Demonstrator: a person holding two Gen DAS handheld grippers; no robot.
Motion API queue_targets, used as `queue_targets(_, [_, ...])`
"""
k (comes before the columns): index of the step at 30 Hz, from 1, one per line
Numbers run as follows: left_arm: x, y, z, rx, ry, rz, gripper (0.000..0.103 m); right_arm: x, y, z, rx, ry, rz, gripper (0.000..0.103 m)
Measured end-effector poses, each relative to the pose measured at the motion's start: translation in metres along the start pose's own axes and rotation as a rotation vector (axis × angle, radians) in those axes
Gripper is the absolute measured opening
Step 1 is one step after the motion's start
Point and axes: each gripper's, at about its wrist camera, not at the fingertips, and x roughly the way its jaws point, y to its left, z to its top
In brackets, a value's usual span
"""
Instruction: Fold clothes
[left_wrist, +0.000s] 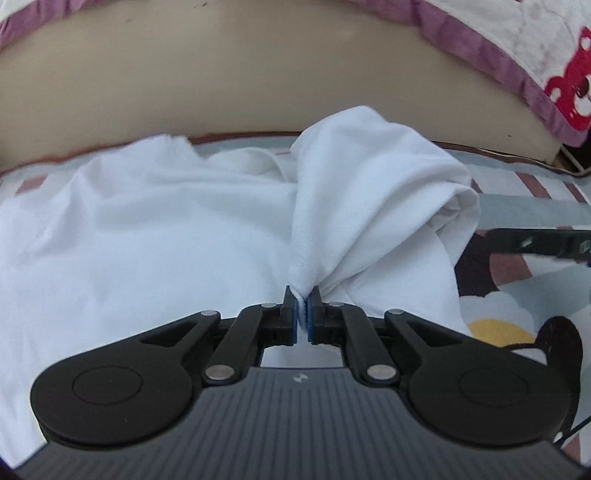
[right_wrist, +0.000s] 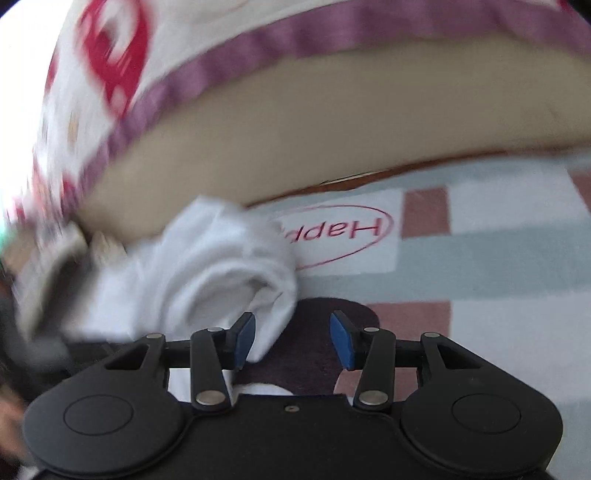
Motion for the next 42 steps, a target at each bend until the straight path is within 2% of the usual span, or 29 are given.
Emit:
queue_targets(4, [0.001, 0.0, 0.006, -0.004, -0.008, -0.016, 0.004, 0.018, 0.001, -0.001, 0.045, -0.023, 0.039, 0.053])
queue_targets(5, [0.001, 0.0, 0.008, -0.008, -0.011, -0.021, 0.004, 0.02, 0.0, -0.001, 0.039, -0.051, 0.06, 0.046])
queue_targets(6, [0.0, 0.0, 0.009, -0.011, -0.014, -0.027, 0.004, 0.021, 0.0, -0.001, 0.023, -0.085, 0.061, 0.013])
queue_targets(7, [-0.001, 0.001, 0.01, -0.015, -0.016, -0.032, 0.004, 0.016, -0.002, 0.004, 0.018, -0.106, 0.029, 0.002])
queue_targets(9, [-0.002, 0.001, 0.013, -0.023, -0.021, -0.043, 0.004, 0.007, -0.006, 0.013, 0.009, -0.146, -0.044, 0.001])
queue_targets(10, [-0.003, 0.001, 0.014, -0.027, -0.024, -0.049, 0.004, -0.005, -0.01, 0.019, 0.025, -0.183, -0.05, 0.001])
queue_targets(12, [-0.005, 0.001, 0.017, -0.033, -0.031, -0.063, 0.005, -0.036, -0.01, 0.033, -0.005, -0.264, -0.122, 0.001])
queue_targets(15, [-0.018, -0.015, 0.034, 0.003, -0.084, -0.146, 0.006, -0.084, 0.002, 0.046, -0.099, -0.379, -0.194, 0.001])
queue_targets(19, [-0.026, -0.048, 0.057, 0.086, -0.101, -0.215, 0.011, -0.133, 0.012, 0.053, -0.175, -0.533, -0.295, 0.001])
queue_targets(20, [-0.026, -0.054, 0.059, 0.097, -0.101, -0.228, 0.02, -0.143, 0.016, 0.053, -0.224, -0.57, -0.356, 0.001])
queue_targets(21, [-0.027, -0.061, 0.061, 0.107, -0.1, -0.24, 0.033, -0.153, 0.021, 0.053, -0.277, -0.606, -0.42, 0.001])
queue_targets(22, [-0.024, -0.065, 0.059, 0.116, -0.097, -0.241, 0.04, -0.156, 0.024, 0.054, -0.342, -0.607, -0.484, 0.001])
queue_targets(23, [-0.021, -0.07, 0.057, 0.125, -0.092, -0.242, 0.051, -0.158, 0.026, 0.054, -0.409, -0.603, -0.548, 0.002])
queue_targets(24, [-0.017, -0.074, 0.053, 0.141, -0.07, -0.243, 0.052, -0.155, 0.019, 0.055, -0.429, -0.546, -0.582, 0.002])
queue_targets(26, [-0.009, -0.081, 0.043, 0.173, -0.026, -0.244, 0.052, -0.143, -0.009, 0.051, -0.377, -0.466, -0.677, 0.002])
queue_targets(29, [0.002, -0.092, 0.028, 0.239, 0.03, -0.216, 0.052, -0.126, -0.062, 0.049, -0.193, -0.33, -0.818, 0.005])
queue_targets(30, [0.005, -0.095, 0.024, 0.255, 0.04, -0.218, 0.052, -0.13, -0.077, 0.051, -0.106, -0.306, -0.804, 0.011])
queue_targets(31, [0.006, -0.099, 0.022, 0.273, 0.045, -0.225, 0.052, -0.135, -0.091, 0.052, -0.018, -0.287, -0.782, 0.011])
queue_targets(33, [0.007, -0.107, 0.02, 0.313, 0.044, -0.247, 0.052, -0.159, -0.109, 0.051, 0.142, -0.324, -0.689, 0.013])
queue_targets(34, [0.008, -0.112, 0.02, 0.332, 0.043, -0.257, 0.053, -0.171, -0.117, 0.05, 0.221, -0.345, -0.64, 0.022])
queue_targets(35, [0.009, -0.118, 0.021, 0.351, 0.043, -0.267, 0.055, -0.179, -0.123, 0.047, 0.288, -0.324, -0.599, 0.032])
queue_targets(36, [0.012, -0.125, 0.021, 0.371, 0.041, -0.274, 0.057, -0.186, -0.129, 0.042, 0.353, -0.298, -0.558, 0.05])
queue_targets(37, [0.015, -0.132, 0.021, 0.391, 0.04, -0.282, 0.058, -0.189, -0.132, 0.035, 0.408, -0.289, -0.526, 0.055])
queue_targets(39, [0.024, -0.149, 0.021, 0.453, 0.04, -0.272, 0.06, -0.194, -0.139, 0.019, 0.516, -0.274, -0.463, 0.055])
queue_targets(42, [0.043, -0.177, 0.021, 0.571, 0.049, -0.216, 0.061, -0.172, -0.149, 0.005, 0.644, -0.171, -0.398, 0.056])
